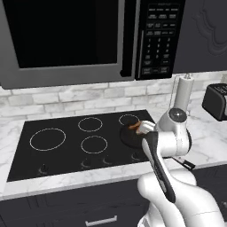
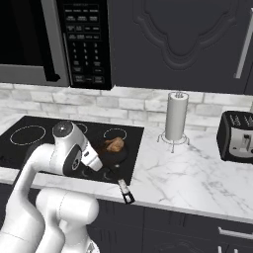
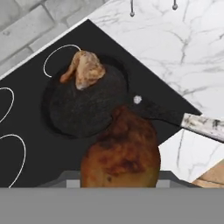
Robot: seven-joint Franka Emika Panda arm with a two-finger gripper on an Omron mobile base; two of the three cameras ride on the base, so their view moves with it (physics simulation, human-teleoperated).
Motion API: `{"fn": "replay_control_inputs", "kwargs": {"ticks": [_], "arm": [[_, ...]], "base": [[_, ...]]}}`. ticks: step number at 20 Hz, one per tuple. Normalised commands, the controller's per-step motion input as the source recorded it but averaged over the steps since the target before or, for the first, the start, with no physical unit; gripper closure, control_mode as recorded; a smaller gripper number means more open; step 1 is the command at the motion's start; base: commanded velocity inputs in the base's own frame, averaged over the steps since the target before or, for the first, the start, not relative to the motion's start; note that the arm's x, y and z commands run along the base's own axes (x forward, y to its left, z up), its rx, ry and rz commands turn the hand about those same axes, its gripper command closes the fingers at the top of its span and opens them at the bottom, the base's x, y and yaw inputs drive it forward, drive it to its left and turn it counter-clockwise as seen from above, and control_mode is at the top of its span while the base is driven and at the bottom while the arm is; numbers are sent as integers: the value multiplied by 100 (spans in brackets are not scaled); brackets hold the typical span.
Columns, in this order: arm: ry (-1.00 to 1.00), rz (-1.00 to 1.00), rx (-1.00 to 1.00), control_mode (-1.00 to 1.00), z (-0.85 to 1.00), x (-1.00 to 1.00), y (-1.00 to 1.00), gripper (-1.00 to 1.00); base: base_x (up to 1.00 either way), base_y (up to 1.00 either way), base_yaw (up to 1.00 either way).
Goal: Take the chicken drumsticks from the pan and place one on each plate on the dining counter.
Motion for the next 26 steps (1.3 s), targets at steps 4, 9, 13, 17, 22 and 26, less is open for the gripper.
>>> {"fn": "replay_control_inputs", "kwargs": {"ticks": [4, 9, 13, 17, 22, 26], "arm": [[7, 28, -8, -100, 34, -14, 8, 100], [1, 30, -17, -100, 33, -13, 12, 100], [9, 21, -26, -100, 34, -2, 18, 100], [10, 18, -19, -100, 27, 0, 9, 100], [2, 0, -1, -100, 3, 0, 0, 100], [0, 0, 0, 100, 0, 0, 0, 100]], "base": [[0, 0, 0], [0, 0, 0], [0, 0, 0], [0, 0, 0], [0, 0, 0], [-10, -1, 0]]}}
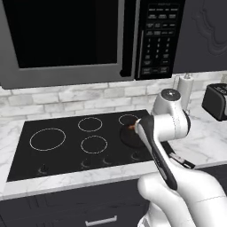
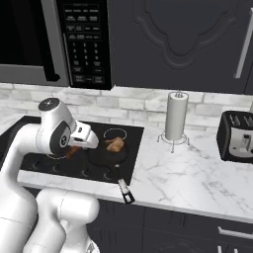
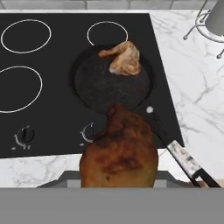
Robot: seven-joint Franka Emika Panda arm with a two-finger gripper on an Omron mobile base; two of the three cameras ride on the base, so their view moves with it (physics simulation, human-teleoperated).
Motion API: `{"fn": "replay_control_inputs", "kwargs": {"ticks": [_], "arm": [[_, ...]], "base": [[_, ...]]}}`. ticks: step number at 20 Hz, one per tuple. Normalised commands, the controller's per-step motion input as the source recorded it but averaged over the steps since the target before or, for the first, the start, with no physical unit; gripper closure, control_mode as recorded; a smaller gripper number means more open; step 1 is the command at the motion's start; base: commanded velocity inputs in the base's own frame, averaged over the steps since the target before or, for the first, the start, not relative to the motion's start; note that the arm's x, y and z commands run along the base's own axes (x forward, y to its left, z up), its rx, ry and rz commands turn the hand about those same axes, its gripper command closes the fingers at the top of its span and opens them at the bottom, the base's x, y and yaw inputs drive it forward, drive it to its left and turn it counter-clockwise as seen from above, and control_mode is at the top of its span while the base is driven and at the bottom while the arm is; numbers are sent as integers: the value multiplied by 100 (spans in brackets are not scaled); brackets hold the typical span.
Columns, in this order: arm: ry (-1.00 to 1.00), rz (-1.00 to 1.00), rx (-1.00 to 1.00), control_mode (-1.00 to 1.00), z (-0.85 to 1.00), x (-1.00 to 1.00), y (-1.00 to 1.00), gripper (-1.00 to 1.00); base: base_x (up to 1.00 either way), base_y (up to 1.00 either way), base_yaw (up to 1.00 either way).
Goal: Take the chicken drumsticks from the pan and place one on each plate on the dining counter.
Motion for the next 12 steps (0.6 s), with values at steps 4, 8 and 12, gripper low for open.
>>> {"fn": "replay_control_inputs", "kwargs": {"ticks": [4, 8, 12], "arm": [[0, 0, 0, 100, 0, 0, 0, 100], [0, 0, 0, 100, 0, 0, 0, 100], [0, 0, 0, 100, 0, 0, 0, 100]], "base": [[-43, -22, 0], [-45, -28, -15], [-10, -15, -70]]}}
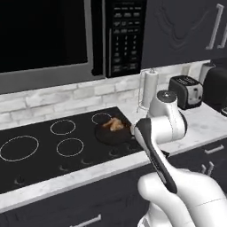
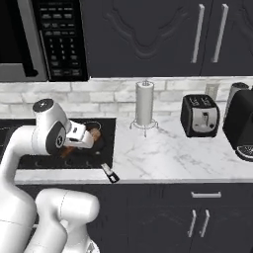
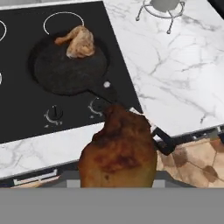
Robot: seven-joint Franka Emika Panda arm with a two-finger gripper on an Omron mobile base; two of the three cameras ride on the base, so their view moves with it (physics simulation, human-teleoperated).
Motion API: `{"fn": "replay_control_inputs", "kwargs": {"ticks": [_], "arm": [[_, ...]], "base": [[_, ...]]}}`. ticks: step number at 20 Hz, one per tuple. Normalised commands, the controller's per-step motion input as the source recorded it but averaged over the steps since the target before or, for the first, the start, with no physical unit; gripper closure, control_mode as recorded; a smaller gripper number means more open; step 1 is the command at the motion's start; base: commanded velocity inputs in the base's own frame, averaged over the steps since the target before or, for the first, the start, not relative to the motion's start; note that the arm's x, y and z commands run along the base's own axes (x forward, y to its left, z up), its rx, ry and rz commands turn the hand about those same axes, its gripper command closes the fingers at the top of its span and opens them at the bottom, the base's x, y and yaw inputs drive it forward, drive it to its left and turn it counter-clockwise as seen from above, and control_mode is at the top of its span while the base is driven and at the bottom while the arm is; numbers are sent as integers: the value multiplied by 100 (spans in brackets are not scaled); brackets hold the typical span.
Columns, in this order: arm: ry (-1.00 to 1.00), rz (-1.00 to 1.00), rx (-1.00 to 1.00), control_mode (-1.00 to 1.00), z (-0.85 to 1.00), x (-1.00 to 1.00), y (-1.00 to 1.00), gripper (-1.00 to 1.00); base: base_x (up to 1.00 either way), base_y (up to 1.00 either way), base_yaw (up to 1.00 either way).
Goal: Take the chicken drumsticks from the pan and place one on each plate on the dining counter.
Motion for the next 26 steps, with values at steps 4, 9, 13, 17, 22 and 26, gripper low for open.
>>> {"fn": "replay_control_inputs", "kwargs": {"ticks": [4, 9, 13, 17, 22, 26], "arm": [[0, 0, 0, 100, 0, 0, 0, 100], [0, 0, 0, 100, 0, 0, 0, 100], [0, 0, 0, 100, 0, 0, 0, 100], [0, 0, 0, 100, 0, 0, 0, 100], [0, 0, 0, 100, 0, 0, 0, 100], [0, 0, 0, 100, 0, 0, 0, 100]], "base": [[0, 0, -95], [0, 0, -100], [0, 0, -100], [0, 0, -100], [0, 0, -100], [0, 0, -100]]}}
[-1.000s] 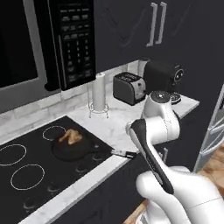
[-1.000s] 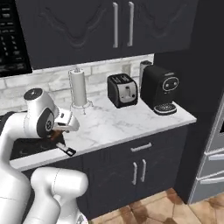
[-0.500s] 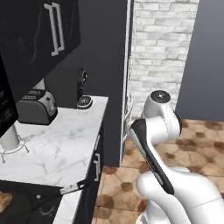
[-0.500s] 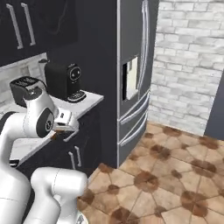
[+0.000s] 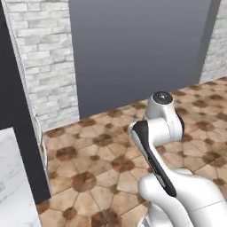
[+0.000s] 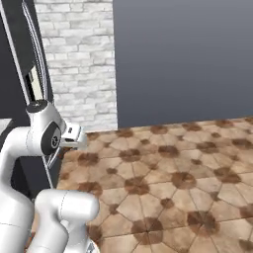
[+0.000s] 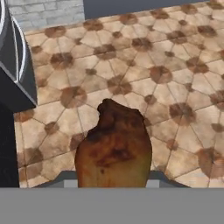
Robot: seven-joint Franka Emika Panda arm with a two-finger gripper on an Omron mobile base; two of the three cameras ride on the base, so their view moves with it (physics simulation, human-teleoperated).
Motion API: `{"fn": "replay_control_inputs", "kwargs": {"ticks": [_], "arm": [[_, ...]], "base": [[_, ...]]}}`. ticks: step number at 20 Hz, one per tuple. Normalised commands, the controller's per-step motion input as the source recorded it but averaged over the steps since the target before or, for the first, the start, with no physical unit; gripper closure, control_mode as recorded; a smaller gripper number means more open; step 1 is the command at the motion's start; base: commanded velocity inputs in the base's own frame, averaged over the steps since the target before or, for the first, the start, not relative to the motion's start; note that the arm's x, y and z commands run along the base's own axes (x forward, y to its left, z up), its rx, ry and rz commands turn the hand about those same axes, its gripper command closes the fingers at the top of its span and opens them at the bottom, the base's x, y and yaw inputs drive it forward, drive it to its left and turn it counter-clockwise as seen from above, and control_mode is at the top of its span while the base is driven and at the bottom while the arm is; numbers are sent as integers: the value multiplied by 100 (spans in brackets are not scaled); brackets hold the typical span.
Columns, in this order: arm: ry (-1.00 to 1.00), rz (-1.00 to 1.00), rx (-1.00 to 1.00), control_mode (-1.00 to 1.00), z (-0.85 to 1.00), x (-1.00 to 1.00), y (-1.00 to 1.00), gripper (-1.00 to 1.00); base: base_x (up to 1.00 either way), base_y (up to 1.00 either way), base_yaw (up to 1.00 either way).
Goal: Take the chicken drumsticks from the pan and place one on each plate on the dining counter.
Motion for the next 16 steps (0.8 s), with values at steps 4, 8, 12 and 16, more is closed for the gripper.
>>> {"fn": "replay_control_inputs", "kwargs": {"ticks": [4, 8, 12, 16], "arm": [[0, 0, 0, 100, 0, 0, 0, 100], [0, 0, 0, 100, 0, 0, 0, 100], [0, 0, 0, 100, 0, 0, 0, 100], [0, 0, 0, 100, 0, 0, 0, 100]], "base": [[0, 0, -100], [0, 0, -100], [18, 9, -97], [56, 38, -78]]}}
